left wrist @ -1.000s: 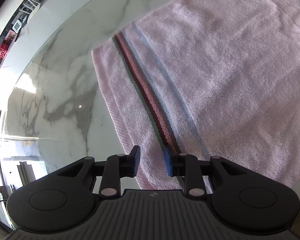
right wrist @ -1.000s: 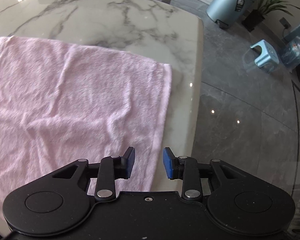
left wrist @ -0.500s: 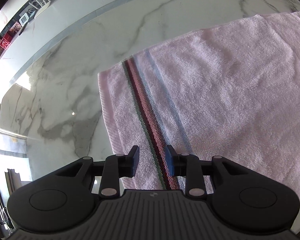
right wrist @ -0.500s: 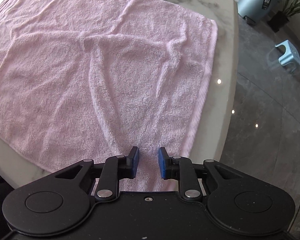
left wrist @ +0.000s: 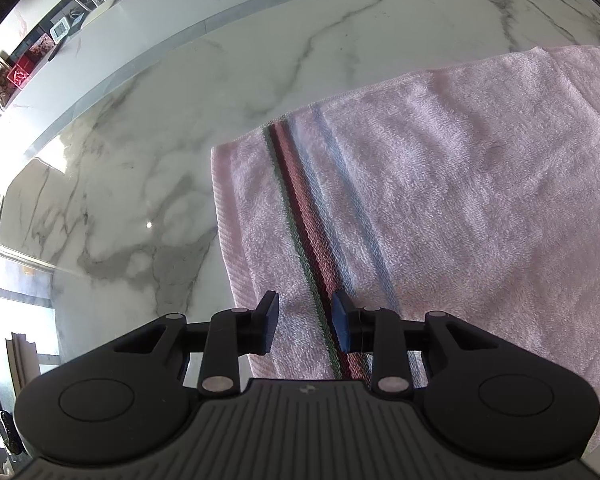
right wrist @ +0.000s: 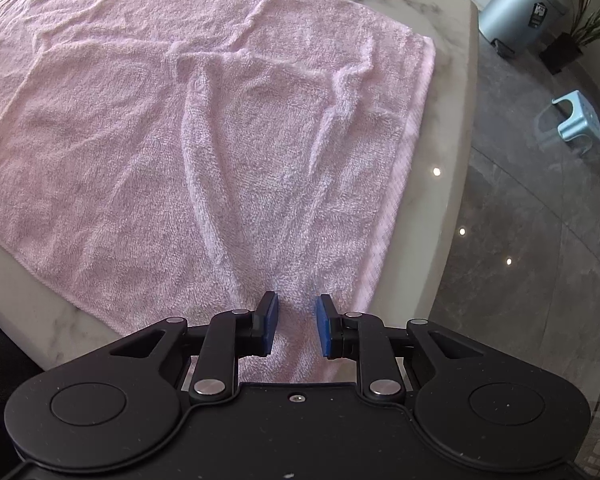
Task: Fold towel
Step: 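Open the left gripper on the striped edge and lift both grippers away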
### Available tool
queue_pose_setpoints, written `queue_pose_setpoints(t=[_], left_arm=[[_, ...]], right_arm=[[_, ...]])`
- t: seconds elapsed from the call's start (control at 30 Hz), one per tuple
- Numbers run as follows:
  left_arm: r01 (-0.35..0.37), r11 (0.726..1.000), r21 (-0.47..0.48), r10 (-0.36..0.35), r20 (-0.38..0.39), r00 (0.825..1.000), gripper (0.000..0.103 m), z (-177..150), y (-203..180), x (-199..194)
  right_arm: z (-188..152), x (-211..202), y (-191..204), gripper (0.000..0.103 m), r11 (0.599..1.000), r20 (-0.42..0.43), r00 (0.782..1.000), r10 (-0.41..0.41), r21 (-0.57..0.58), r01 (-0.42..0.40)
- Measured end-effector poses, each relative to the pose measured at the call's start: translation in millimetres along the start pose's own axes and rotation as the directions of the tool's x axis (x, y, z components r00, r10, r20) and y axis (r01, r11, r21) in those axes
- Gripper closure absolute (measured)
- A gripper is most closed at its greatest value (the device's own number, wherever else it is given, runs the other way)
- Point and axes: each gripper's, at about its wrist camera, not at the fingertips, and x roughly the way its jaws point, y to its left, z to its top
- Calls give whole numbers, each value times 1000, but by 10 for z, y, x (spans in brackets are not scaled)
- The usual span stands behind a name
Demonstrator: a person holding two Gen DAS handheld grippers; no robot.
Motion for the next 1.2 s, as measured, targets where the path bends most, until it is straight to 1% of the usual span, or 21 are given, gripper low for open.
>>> queue_pose_setpoints(t=[0.03, 0.23, 0.3, 0.33, 0.4, 0.5, 0.57, 0.67, 0.73, 0.83, 0.97, 1.13, 1.2], left_arm=[[3, 1000, 2, -3, -1, 1000, 74, 46, 70, 84], [4, 1000, -18, -4, 5, 1000, 75, 62, 109, 112], [28, 999, -43, -27, 17, 999, 75, 20, 126, 58], [39, 998, -52, -38, 21, 999, 75, -23, 104, -14], [54, 995, -80, -52, 26, 998, 74, -149, 40, -157], [69, 990, -122, -66, 31, 997, 71, -327, 0, -352], [82, 986, -145, -79, 31, 996, 63, -479, -57, -514], [97, 979, -178, -93, 32, 995, 60, -673, -93, -652], [105, 972, -209, -101, 31, 994, 57, -856, -94, -704], [112, 966, -232, -109, 27, 994, 56, -1061, -142, -782], [81, 963, -259, -82, 4, 997, 56, -1317, -197, -842], [87, 944, -319, -96, -14, 995, 56, -1541, -153, -865], [100, 933, -346, -118, -30, 993, 56, -1617, -130, -847]], right_arm=[[-4, -3, 0, 84, 1000, 2, 1000, 1, 3, -1], [9, -14, 28, 83, 1000, 2, 1000, -18, 18, 18], [-20, -49, -2, 78, 998, 16, 1000, -4, 61, 3], [-43, -60, -26, 77, 997, 21, 1000, 5, 82, -7], [-113, -102, -77, 72, 991, 23, 999, 22, 133, -25], [-237, -200, -72, 64, 985, 29, 999, 23, 171, -28], [-305, -264, -77, 61, 978, 41, 999, 25, 206, -33], [-393, -320, -66, 56, 968, 61, 998, 31, 249, -45], [-455, -359, -26, 55, 963, 65, 998, 23, 268, -40], [-541, -422, 92, 51, 956, 74, 997, 12, 293, -33], [-679, -407, 206, 51, 938, 82, 997, 2, 345, -30], [-897, -498, 142, 51, 925, 93, 996, 6, 377, -41], [-921, -507, 132, 51, 920, 103, 995, 6, 389, -46]])
